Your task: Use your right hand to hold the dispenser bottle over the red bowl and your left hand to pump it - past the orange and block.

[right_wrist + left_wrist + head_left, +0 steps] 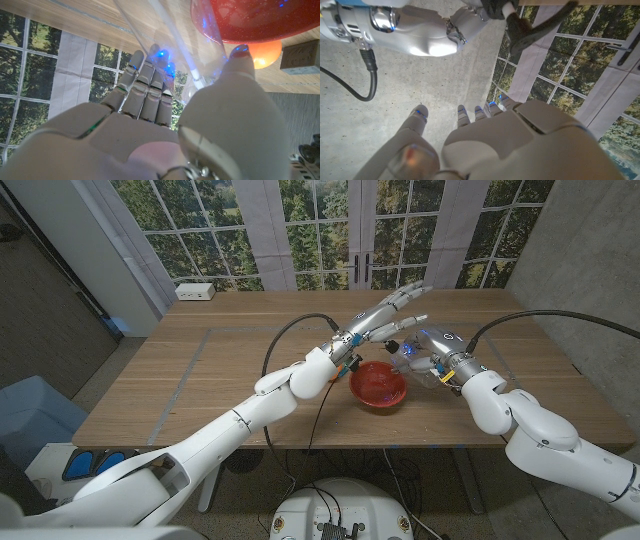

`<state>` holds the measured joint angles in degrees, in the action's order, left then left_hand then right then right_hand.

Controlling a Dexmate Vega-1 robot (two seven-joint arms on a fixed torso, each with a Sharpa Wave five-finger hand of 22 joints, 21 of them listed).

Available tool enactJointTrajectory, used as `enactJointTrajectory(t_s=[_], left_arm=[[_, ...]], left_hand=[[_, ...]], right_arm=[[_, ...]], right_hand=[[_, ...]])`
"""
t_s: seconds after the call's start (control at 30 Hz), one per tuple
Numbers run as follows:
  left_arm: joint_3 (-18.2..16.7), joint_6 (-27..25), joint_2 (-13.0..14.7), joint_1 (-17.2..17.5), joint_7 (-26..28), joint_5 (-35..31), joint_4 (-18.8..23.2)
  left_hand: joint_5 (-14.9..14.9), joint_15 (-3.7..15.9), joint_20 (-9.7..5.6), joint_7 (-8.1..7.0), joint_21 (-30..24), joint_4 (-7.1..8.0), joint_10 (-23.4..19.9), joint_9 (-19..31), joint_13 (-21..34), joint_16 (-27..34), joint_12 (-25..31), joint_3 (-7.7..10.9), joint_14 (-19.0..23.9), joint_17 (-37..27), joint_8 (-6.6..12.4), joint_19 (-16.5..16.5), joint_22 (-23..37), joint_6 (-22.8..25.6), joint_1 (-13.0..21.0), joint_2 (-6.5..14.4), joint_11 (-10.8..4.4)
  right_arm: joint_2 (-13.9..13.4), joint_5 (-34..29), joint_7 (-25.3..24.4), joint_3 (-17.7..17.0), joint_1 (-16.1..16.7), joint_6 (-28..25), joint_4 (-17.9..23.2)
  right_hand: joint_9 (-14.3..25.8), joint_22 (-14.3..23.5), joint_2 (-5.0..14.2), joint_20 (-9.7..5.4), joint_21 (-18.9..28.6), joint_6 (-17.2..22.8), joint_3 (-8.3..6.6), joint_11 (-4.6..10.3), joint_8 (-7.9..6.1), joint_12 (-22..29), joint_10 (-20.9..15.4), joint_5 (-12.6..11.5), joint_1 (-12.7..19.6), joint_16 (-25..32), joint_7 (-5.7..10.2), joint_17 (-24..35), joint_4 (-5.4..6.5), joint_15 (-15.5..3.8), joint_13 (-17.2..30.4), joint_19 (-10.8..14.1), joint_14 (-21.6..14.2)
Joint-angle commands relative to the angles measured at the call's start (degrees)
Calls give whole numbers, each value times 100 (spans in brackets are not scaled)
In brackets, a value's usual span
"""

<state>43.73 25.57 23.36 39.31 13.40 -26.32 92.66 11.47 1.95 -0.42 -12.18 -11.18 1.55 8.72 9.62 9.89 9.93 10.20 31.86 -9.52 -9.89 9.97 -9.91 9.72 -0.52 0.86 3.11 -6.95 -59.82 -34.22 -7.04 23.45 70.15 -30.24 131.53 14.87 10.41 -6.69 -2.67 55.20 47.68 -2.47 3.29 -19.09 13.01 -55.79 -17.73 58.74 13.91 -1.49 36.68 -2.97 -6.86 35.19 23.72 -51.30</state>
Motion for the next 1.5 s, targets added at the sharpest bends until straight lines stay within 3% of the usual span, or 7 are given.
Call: enactJointTrajectory(t_s=[0.03,0.33,0.73,1.5], left_arm=[[-108,113,40,53,138,128,11],[-116,109,33,16,-40,311,-43],[163,315,-231,-292,-413,531,-599],[474,798,-659,-537,-411,586,-1393]], left_hand=[[39,103,32,-14,-3,-16,16,6,2,43,54,-23,-279,3,29,-303,25,-13,-7,62,4],[38,106,42,-15,-9,-19,16,6,2,43,53,-26,-273,3,29,-282,25,-12,-5,60,0],[37,111,36,-18,-5,-25,28,6,2,37,49,-33,-282,3,25,-280,26,-21,-2,59,3],[38,139,23,-17,4,-30,41,6,2,31,47,-39,-299,2,25,-292,27,-24,3,70,16]], right_arm=[[-50,-118,31,88,-18,-172,12],[-100,-174,-69,42,80,-264,69],[-186,-328,-102,46,158,-236,204],[-185,-176,-13,-81,183,-66,284]], right_hand=[[59,12,1563,-823,32,1242,-2,820,-63,4,-854,4,1503,-22,1266,6,42,-645,45,-31,36],[71,11,1553,-822,32,1228,21,822,-65,-22,-840,-26,1509,-40,1278,-8,67,-648,44,-50,52],[62,11,1547,-820,34,1243,51,824,-64,-43,-827,-68,1532,-42,1283,-18,96,-654,38,-63,48],[63,12,1552,-824,52,1259,111,825,-65,-41,-849,-109,1591,-41,1258,-17,148,-647,53,-77,57]])
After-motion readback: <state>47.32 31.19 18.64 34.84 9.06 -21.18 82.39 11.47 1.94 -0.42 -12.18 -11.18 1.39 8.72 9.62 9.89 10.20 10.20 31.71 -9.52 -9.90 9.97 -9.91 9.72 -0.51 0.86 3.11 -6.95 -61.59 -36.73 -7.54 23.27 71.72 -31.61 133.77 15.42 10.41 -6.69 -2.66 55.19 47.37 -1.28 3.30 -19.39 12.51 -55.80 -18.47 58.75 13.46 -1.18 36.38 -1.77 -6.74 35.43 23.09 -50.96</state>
